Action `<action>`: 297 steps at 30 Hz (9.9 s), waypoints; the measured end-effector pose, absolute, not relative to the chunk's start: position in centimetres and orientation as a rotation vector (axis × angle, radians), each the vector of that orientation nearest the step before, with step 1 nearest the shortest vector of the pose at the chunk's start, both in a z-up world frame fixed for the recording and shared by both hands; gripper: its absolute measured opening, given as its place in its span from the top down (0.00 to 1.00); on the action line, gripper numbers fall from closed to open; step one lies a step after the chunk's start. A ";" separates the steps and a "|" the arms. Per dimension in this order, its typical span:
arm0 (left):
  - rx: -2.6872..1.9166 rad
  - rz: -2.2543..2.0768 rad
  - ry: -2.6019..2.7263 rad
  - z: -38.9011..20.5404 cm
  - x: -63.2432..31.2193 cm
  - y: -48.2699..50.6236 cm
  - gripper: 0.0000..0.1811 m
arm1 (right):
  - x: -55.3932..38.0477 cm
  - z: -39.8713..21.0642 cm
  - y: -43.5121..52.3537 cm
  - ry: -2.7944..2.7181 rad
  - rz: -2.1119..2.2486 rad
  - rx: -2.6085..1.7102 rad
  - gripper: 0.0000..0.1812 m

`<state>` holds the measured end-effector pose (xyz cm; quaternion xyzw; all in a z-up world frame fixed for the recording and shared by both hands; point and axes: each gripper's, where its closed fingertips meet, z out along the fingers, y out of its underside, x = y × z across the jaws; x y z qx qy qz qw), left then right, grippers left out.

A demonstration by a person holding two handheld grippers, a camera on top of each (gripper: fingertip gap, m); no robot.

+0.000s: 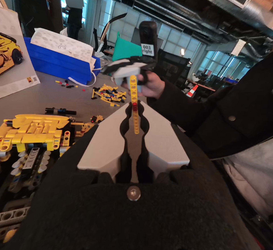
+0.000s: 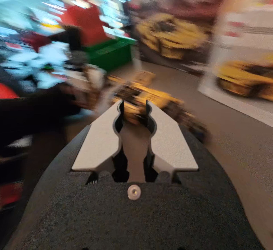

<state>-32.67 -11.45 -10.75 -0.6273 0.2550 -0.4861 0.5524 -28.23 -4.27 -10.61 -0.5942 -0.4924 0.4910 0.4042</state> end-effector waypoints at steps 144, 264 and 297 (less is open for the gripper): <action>-1.507 -0.743 0.238 -9.5 -37.1 -7.4 0.96 | -33.3 -14.9 -6.8 -1.229 0.623 -1.336 1.00; -1.323 -1.232 0.496 -7.1 -32.3 -12.8 0.96 | -32.1 -8.8 -12.6 -1.025 1.958 -1.316 0.95; -1.429 -0.890 0.592 -8.8 -32.3 -11.6 0.96 | -32.1 -9.8 -11.3 -0.964 1.956 -1.418 0.98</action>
